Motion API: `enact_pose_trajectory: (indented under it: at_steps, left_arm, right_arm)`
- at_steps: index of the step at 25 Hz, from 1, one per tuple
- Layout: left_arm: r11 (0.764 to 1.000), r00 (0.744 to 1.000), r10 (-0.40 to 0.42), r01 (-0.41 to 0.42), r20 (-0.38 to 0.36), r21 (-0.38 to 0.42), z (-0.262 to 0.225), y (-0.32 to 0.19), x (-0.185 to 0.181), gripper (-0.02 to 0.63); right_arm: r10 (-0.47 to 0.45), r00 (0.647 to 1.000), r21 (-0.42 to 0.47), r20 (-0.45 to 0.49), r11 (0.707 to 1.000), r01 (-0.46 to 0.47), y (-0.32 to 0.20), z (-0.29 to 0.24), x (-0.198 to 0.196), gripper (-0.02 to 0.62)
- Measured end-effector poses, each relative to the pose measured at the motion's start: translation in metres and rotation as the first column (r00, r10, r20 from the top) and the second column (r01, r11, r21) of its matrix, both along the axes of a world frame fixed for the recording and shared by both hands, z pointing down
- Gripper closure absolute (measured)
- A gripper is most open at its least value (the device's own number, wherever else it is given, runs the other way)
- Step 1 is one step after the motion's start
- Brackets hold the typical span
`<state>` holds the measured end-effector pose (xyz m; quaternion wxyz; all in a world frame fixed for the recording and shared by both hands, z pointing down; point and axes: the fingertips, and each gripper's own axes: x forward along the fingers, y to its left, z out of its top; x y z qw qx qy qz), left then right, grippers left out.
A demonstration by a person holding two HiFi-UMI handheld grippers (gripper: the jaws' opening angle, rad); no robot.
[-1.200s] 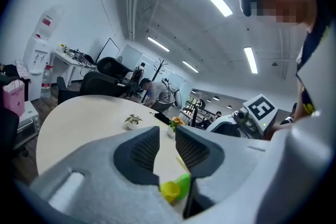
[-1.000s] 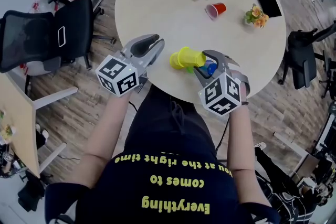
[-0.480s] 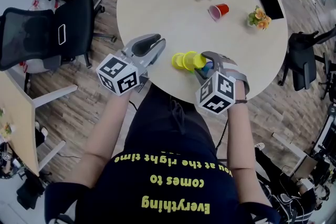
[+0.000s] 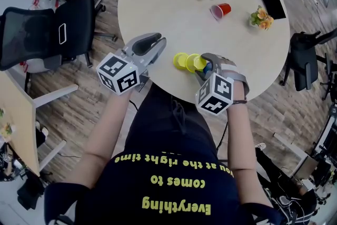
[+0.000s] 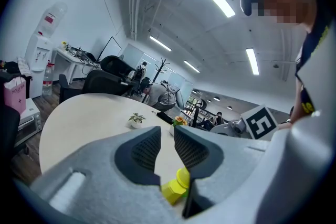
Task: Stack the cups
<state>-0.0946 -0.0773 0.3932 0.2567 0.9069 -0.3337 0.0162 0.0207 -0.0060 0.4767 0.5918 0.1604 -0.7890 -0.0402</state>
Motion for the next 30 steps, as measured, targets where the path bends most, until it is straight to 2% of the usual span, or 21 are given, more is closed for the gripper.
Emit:
enact_pose_trajectory:
  at_steps: [10,14,18,20,23,27,30]
  left_arm:
    - [1.000,1.000,0.009,-0.009,0.004,-0.006,0.001,-0.001,0.001,0.520]
    - [1.000,1.000,0.019,-0.019,0.004,-0.003,0.000,-0.003,0.003,0.520]
    - [0.999,0.999,0.043,-0.043,0.021,0.004,0.001,-0.005,0.010,0.520]
    - [0.998,0.997,0.061,-0.062,0.036,0.007,0.002,-0.007,0.016,0.520]
    - [0.996,0.995,0.085,-0.086,0.052,0.012,0.002,-0.011,0.025,0.520]
    - [0.992,0.989,0.126,-0.128,0.073,0.018,0.002,-0.021,0.044,0.520]
    - [0.986,0.982,0.166,-0.168,0.086,0.015,0.005,-0.033,0.065,0.520]
  right_arm:
    - [0.022,0.998,-0.006,0.056,1.000,-0.022,0.003,-0.006,-0.005,0.328]
    - [0.067,0.988,-0.017,0.138,0.998,-0.066,0.003,-0.023,-0.006,0.316]
    - [0.133,0.963,-0.017,0.236,0.991,-0.133,-0.001,-0.043,-0.001,0.316]
    - [0.190,0.936,-0.027,0.296,0.981,-0.191,-0.005,-0.051,0.006,0.321]
    - [0.298,0.866,-0.048,0.401,0.951,-0.305,-0.014,-0.061,0.019,0.336]
    - [0.406,0.760,-0.016,0.507,0.886,-0.463,-0.035,-0.079,0.047,0.370]
    - [0.458,0.706,0.015,0.541,0.834,-0.552,-0.047,-0.084,0.071,0.390]
